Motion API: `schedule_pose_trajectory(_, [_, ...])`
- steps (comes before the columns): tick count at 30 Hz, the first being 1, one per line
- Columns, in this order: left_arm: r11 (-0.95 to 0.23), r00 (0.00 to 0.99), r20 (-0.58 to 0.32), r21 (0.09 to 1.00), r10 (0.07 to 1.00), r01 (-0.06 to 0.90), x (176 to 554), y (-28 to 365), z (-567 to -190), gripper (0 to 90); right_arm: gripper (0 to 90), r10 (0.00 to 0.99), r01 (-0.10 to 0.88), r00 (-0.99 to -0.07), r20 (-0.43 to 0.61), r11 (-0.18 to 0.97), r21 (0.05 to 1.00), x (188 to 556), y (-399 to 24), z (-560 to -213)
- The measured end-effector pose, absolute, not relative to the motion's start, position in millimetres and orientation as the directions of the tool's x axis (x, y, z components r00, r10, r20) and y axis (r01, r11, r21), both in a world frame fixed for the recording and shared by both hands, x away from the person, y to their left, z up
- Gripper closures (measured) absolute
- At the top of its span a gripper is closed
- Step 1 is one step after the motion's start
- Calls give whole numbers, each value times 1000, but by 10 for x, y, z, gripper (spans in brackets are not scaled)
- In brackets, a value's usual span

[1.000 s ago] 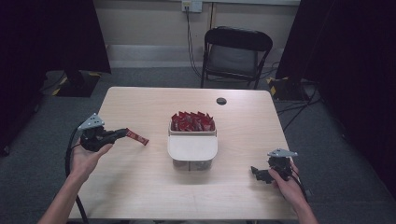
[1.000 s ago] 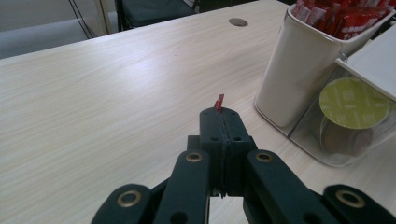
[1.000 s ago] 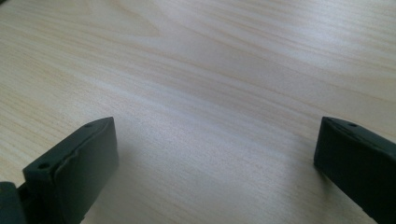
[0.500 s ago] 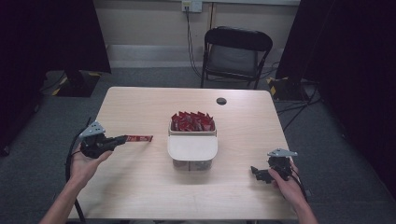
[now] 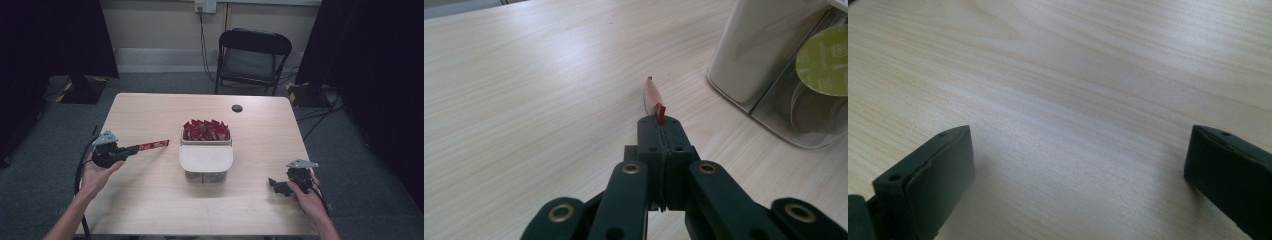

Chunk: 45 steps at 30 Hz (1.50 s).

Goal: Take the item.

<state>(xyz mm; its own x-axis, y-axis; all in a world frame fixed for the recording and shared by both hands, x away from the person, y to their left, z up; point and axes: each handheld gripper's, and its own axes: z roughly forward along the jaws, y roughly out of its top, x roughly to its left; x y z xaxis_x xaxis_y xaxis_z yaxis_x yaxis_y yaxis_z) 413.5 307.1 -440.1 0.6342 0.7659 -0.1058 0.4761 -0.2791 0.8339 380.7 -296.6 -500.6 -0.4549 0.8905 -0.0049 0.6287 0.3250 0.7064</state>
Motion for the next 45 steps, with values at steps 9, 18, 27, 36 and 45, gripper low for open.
schedule_pose_trajectory(9, [-288,629,-92,832,772,475,4301,2974,-4432,886,0,890,628,-455,-6,326,707,3807,-2966,-5007])
schedule_pose_trajectory(18, [-315,655,-99,817,749,483,4378,2793,-4489,877,0,890,628,-455,-6,326,707,3807,-2966,-5007])
schedule_pose_trajectory(27, [-299,637,-128,802,760,517,4436,2777,-4549,771,0,890,628,-455,-5,325,707,3807,-2966,-5006])
schedule_pose_trajectory(36, [-278,605,-113,812,788,513,4424,2784,-4517,448,0,890,628,-455,-5,325,707,3807,-2966,-5006])
schedule_pose_trajectory(45, [-301,607,-93,803,789,514,4298,2805,-4396,262,0,891,628,-454,-6,325,707,3806,-2965,-5007])
